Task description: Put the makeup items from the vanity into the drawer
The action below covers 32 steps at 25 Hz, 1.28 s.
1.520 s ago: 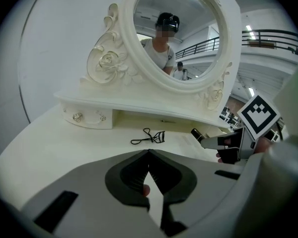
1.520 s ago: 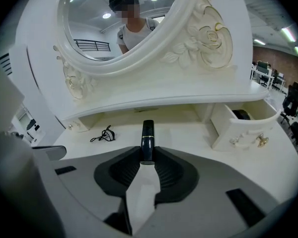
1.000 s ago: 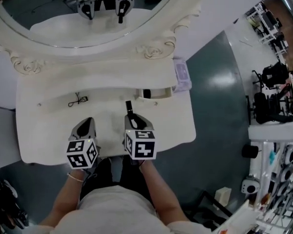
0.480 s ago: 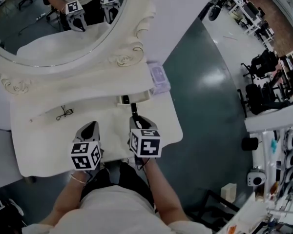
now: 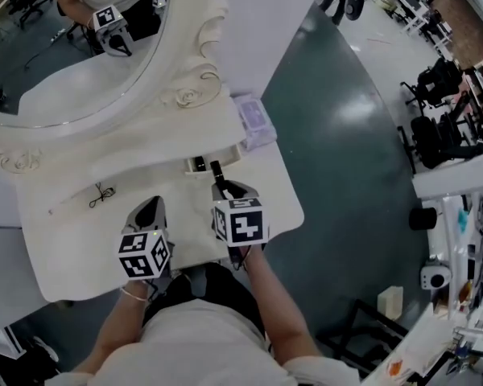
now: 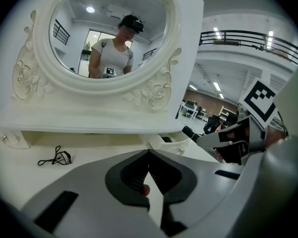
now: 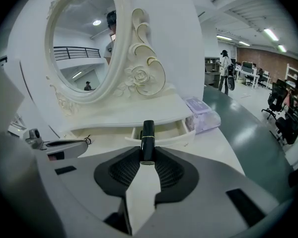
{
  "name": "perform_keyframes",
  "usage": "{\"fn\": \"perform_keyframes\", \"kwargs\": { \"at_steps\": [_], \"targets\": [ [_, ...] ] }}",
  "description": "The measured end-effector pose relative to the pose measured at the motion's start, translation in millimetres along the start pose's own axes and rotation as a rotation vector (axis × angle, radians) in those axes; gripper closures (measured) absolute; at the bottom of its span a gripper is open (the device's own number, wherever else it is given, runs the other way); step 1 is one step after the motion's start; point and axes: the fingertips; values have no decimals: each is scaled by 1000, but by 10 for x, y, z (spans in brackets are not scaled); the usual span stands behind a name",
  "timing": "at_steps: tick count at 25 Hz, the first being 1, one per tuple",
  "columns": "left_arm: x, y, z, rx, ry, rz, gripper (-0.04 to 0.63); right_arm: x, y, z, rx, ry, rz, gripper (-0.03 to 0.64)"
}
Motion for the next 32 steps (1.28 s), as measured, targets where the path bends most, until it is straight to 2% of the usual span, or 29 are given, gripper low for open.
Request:
{"fn": "perform_keyframes", "kwargs": {
  "at_steps": [11,16,22,26,32],
  "targets": [
    [108,-423,-86,-26,37,-21,592,129,-242,2,-183,89,-53,518],
    [159,-556,-90,-38,54,-41,592,191,-321,-46,-245,165,-75,518],
    [255,-660,-132,-39,77,-68,592,248,-355,-89,-303,218,-144,518],
    [329,-692,-165,-36,79,-81,592,285,-325,-119,-308,240,-181,518],
    [412,-717,-175,-34,77,-99,592,373,-319,-252,-254,278,-204,517]
  ]
}}
Point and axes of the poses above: the fingertips, and each gripper's own axes: y backward along the fingers, x to its right, z out of its underside, and after that the axes turned 11 degrees about -z, right-handed
